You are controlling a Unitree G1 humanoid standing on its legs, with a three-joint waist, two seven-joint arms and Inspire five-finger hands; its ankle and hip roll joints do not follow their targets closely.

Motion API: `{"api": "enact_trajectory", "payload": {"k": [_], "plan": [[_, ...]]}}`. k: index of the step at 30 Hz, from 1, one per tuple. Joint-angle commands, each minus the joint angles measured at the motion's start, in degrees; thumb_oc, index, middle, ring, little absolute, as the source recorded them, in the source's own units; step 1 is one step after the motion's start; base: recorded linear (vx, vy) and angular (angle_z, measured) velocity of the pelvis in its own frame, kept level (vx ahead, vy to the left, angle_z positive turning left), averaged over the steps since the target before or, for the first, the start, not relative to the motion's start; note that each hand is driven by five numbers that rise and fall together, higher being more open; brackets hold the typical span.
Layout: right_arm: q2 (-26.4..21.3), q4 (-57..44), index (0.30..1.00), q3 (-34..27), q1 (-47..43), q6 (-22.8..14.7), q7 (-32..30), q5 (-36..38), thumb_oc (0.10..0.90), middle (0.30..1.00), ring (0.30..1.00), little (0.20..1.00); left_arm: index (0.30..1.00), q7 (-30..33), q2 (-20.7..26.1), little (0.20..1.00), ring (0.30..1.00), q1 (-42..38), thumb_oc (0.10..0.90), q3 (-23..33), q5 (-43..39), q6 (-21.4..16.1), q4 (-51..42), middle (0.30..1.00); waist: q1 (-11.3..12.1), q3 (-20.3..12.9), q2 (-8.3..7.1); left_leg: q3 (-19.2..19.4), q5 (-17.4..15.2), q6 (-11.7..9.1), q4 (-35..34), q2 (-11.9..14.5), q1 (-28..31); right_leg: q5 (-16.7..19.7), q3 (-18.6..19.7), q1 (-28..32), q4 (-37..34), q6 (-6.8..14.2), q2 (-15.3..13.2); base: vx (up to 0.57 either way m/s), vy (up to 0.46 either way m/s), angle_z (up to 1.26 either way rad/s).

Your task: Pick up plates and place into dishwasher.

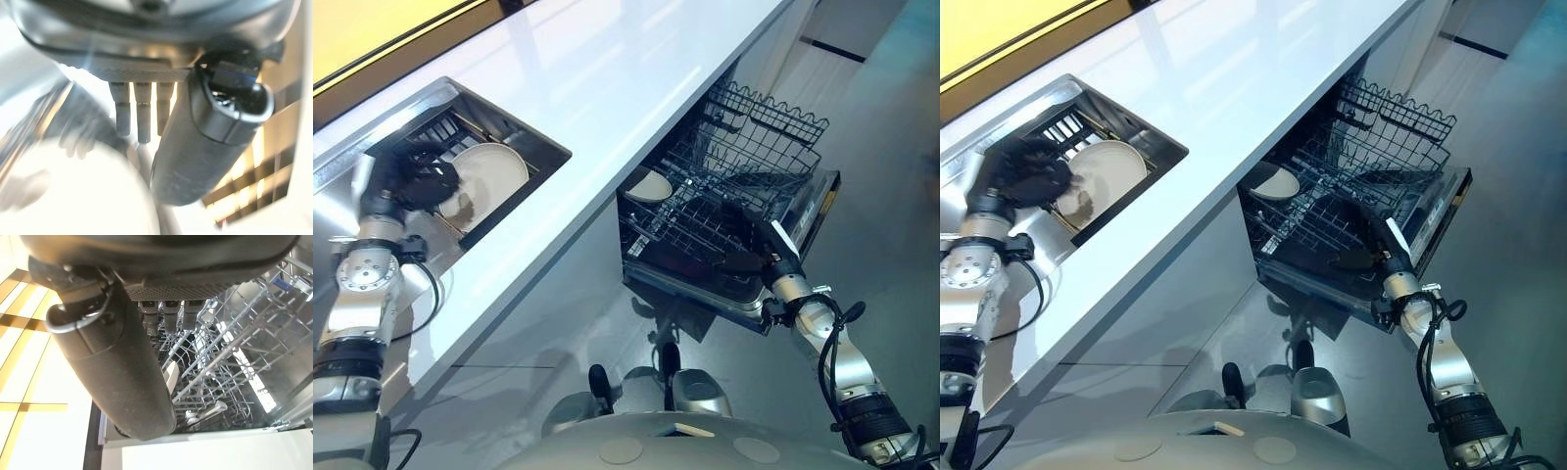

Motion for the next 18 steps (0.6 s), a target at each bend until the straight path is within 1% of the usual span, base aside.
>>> {"api": "enact_trajectory", "payload": {"k": [1,5,8,11,18], "plan": [[-0.08,-3.72,0.900,-2.33,-4.50,-7.35,-0.36,1.92,0.800,0.900,0.900,0.900,0.900,7.81,6.45,0.900,0.900,-3.14,0.800,4.29,8.75,-5.17,-4.61,0.900,0.67,-3.75,1.22,0.37,-5.09,0.04,1.80,-2.94,-0.88,-9.83,0.88,-1.35,9.14,0.24,4.39,-0.01,-0.046,0.30],[-0.48,-3.20,0.900,-2.20,-4.76,-6.68,0.22,3.05,0.800,0.900,0.900,0.900,0.900,6.90,8.31,0.900,0.900,-4.54,0.800,3.03,9.54,-1.83,-5.10,0.900,0.29,-3.89,1.34,0.24,-5.14,-0.08,1.71,-2.78,-0.62,-10.25,0.82,-1.18,9.58,0.13,4.41,0.02,-0.036,0.12],[-0.42,-2.69,0.900,-1.20,-5.08,-5.97,-0.09,3.12,0.800,0.900,0.900,0.900,0.900,4.39,10.20,0.900,0.900,-7.69,0.800,0.29,10.00,1.55,-2.70,0.900,-0.32,-4.02,1.72,0.39,-5.28,-0.09,1.75,-2.76,-0.42,-10.44,0.77,-1.30,10.08,0.24,4.23,0.06,-0.006,0.03],[-0.51,-2.29,0.900,-0.51,-5.25,-5.63,-0.25,2.96,0.800,0.900,0.900,0.900,0.900,1.90,11.62,0.900,0.900,-9.98,0.800,-1.67,8.43,3.25,-0.39,0.900,-0.75,-4.06,2.06,0.54,-5.48,-0.01,1.86,-2.84,-0.36,-10.59,0.75,-1.49,10.45,0.38,4.08,0.07,0.030,-0.01],[-0.85,-1.49,0.900,1.63,-4.77,-5.52,-0.83,1.65,0.800,0.900,0.900,0.900,0.900,-3.63,14.69,0.900,0.900,-16.97,0.800,-6.19,4.38,6.80,8.65,0.900,-2.61,-3.49,2.82,1.92,-6.91,0.73,4.24,-3.54,-0.87,-10.55,1.40,-3.02,12.28,1.18,3.11,0.10,0.083,-0.05]]}}
